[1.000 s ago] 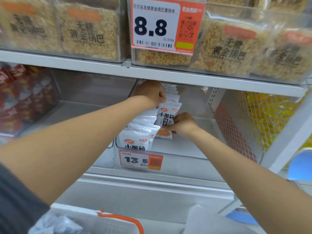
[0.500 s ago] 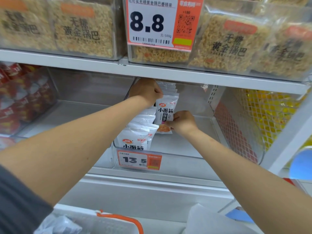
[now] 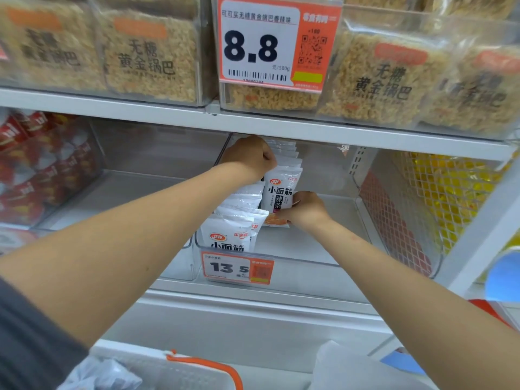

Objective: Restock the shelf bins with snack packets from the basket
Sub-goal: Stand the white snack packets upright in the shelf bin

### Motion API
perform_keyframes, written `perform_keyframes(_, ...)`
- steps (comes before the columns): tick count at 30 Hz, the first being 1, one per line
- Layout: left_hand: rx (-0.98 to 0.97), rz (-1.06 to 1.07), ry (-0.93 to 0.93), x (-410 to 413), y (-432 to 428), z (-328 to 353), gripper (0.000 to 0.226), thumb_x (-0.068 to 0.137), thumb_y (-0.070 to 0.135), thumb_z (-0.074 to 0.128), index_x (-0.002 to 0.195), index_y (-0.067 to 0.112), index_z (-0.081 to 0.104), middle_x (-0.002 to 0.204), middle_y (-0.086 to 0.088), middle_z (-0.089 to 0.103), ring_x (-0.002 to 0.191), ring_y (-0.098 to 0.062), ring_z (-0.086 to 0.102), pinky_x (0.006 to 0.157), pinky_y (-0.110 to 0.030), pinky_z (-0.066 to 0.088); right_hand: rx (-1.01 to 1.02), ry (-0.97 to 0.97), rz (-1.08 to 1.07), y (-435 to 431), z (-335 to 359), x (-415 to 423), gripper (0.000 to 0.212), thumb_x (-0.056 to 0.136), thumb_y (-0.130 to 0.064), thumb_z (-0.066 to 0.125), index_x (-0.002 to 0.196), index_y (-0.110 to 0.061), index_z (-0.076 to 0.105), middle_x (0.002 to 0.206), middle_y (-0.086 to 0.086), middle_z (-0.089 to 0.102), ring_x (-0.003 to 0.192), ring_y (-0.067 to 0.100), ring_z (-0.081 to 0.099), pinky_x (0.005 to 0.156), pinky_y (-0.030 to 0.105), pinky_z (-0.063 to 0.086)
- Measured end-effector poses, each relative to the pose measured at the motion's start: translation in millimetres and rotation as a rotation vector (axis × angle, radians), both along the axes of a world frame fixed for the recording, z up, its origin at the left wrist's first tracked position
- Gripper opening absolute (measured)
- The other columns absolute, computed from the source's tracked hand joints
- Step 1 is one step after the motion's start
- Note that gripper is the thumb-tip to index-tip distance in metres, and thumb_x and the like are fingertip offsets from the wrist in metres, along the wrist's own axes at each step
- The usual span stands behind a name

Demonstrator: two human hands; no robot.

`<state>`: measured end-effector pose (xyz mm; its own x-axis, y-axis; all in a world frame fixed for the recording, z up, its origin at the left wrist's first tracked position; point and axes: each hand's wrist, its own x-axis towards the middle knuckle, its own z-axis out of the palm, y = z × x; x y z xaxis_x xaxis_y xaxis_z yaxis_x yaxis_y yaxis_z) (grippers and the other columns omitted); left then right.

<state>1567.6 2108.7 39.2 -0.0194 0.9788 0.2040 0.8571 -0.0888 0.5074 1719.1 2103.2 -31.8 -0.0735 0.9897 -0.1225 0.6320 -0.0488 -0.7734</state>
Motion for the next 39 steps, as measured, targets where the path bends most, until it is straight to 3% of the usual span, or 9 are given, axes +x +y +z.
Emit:
perform_keyframes(5, 0.032, 0.064, 0.14, -0.1, -15.4, 8.3, 0.03, 0.096, 0.043, 0.048, 0.113, 0.027, 0.066, 0.123, 0.005, 0.063, 0.117, -0.02, 0.054, 0.099, -0.033, 0.042, 0.018, -0.027, -0.048, -5.2, 9.1, 12.6, 0.039, 0.072, -0.02, 0.081, 0.103, -0.01, 0.059, 0.1, 0.006, 0.063, 0.095, 0.025, 0.063, 0.074, 0.029, 0.049)
perform_keyframes(10, 0.095, 0.096, 0.152, -14.3, -65.4, 7.1, 0.033, 0.096, 0.041, 0.048, 0.123, 0.025, 0.06, 0.127, -0.004, 0.06, 0.121, -0.026, 0.049, 0.101, -0.039, 0.039, 0.354, 0.032, -0.068, -51.2, 33.2, 18.9, 0.007, 0.08, -0.013, 0.07, 0.083, -0.015, 0.064, 0.073, -0.008, 0.061, 0.074, 0.012, 0.059, 0.061, 0.02, 0.043)
perform_keyframes(13, 0.18, 0.159, 0.128, -19.6, -111.9, 3.4, 0.033, 0.095, 0.035, 0.051, 0.124, 0.02, 0.056, 0.123, -0.004, 0.06, 0.118, -0.027, 0.049, 0.097, -0.042, 0.038, 0.517, 0.096, 0.026, -96.7, 39.9, 9.6, 0.009, 0.08, -0.009, 0.068, 0.075, -0.015, 0.064, 0.068, -0.007, 0.062, 0.062, 0.004, 0.052, 0.062, 0.02, 0.044)
perform_keyframes(17, 0.33, 0.239, 0.065, -21.9, -185.0, -16.9, 0.018, 0.089, 0.023, 0.057, 0.104, 0.017, 0.049, 0.1, 0.0, 0.058, 0.097, -0.024, 0.051, 0.084, -0.038, 0.039, 0.549, 0.134, 0.196, -154.8, 34.8, -13.0, 0.011, 0.08, -0.008, 0.069, 0.073, -0.015, 0.062, 0.064, -0.008, 0.059, 0.058, 0.004, 0.05, 0.058, 0.014, 0.042)
perform_keyframes(23, -0.013, 0.246, -0.094, -52.4, -269.7, -87.1, 0.011, 0.087, 0.021, 0.058, 0.09, 0.021, 0.048, 0.087, -0.004, 0.061, 0.087, -0.03, 0.058, 0.078, -0.041, 0.046, 0.362, -0.016, 0.468, -206.7, -28.5, -49.4, 0.013, 0.077, -0.008, 0.065, 0.073, -0.02, 0.064, 0.063, -0.011, 0.058, 0.056, 0.003, 0.051, 0.061, 0.021, 0.044)
perform_keyframes(30, -0.563, 0.159, -0.007, -113.6, -318.2, -162.9, 0.007, 0.091, 0.027, 0.058, 0.088, 0.021, 0.059, 0.094, 0.004, 0.065, 0.092, -0.019, 0.062, 0.082, -0.031, 0.049, -0.054, -0.389, 0.779, -223.0, -120.2, -81.4, 0.009, 0.084, -0.015, 0.061, 0.087, -0.02, 0.068, 0.091, -0.002, 0.067, 0.087, 0.017, 0.061, 0.081, 0.031, 0.051)
perform_keyframes(33, -0.673, 0.119, 0.061, -120.1, -318.8, -177.5, 0.007, 0.091, 0.026, 0.055, 0.092, 0.023, 0.062, 0.106, 0.006, 0.062, 0.102, -0.015, 0.058, 0.088, -0.03, 0.047, -0.201, -0.587, 0.913, -241.8, -174.0, -92.2, 0.015, 0.085, -0.018, 0.062, 0.097, -0.013, 0.07, 0.104, 0.002, 0.068, 0.1, 0.02, 0.062, 0.088, 0.034, 0.051)
perform_keyframes(36, -0.727, 0.107, 0.111, -115.4, -318.3, -186.9, 0.014, 0.092, 0.024, 0.053, 0.099, 0.025, 0.065, 0.107, 0.01, 0.059, 0.104, -0.015, 0.057, 0.082, -0.028, 0.045, -0.337, -0.763, 1.1, -270.4, -222.3, -92.3, 0.031, 0.085, -0.016, 0.065, 0.114, -0.004, 0.065, 0.113, 0.014, 0.065, 0.105, 0.031, 0.06, 0.09, 0.041, 0.052)
perform_keyframes(39, -0.786, 0.071, 0.146, -114.1, -323.9, -195.6, 0.008, 0.088, 0.021, 0.056, 0.091, 0.025, 0.063, 0.105, 0.007, 0.063, 0.1, -0.019, 0.06, 0.086, -0.035, 0.051, -0.402, -0.923, 1.289, -309.8, -254.9, -92.4, 0.039, 0.082, -0.033, 0.074, 0.104, -0.003, 0.063, 0.099, 0.009, 0.063, 0.094, 0.028, 0.061, 0.078, 0.036, 0.053)
